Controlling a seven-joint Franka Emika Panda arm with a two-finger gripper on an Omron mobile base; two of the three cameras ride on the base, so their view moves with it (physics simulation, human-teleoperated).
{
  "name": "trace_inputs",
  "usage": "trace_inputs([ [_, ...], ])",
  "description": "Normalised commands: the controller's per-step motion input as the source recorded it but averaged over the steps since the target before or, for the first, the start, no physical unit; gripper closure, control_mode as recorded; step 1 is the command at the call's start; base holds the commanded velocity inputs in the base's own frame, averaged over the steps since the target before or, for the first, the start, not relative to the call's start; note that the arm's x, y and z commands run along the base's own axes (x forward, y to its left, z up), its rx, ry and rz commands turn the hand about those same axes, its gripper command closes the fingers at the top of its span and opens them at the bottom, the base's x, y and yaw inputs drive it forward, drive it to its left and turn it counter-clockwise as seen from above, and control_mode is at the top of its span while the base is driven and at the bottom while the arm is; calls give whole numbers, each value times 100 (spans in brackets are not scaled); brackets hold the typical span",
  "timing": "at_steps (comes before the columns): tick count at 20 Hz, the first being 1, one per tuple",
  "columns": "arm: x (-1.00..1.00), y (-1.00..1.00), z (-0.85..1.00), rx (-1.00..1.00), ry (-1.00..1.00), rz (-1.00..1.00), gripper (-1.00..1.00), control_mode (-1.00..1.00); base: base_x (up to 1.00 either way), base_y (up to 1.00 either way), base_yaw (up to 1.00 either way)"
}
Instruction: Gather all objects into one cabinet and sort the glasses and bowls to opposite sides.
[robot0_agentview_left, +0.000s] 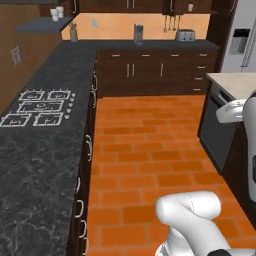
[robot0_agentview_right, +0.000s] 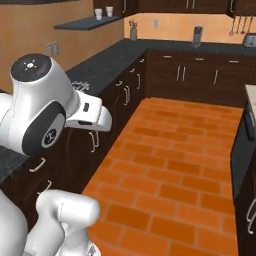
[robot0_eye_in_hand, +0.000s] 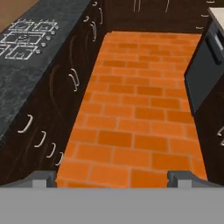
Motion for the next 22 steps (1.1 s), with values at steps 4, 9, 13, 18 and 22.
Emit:
trace_inputs([
  [4,0,0,0,0,0,0,-100,100,100,3,-9],
  [9,0,0,0,0,0,0,-100,100,100,1,-10],
  [13,0,0,0,0,0,0,-100,100,100,3,-10],
  [18,0,0,0,0,0,0,-100,100,100,2,-9],
  [22,0,0,0,0,0,0,-100,100,100,0,-7],
])
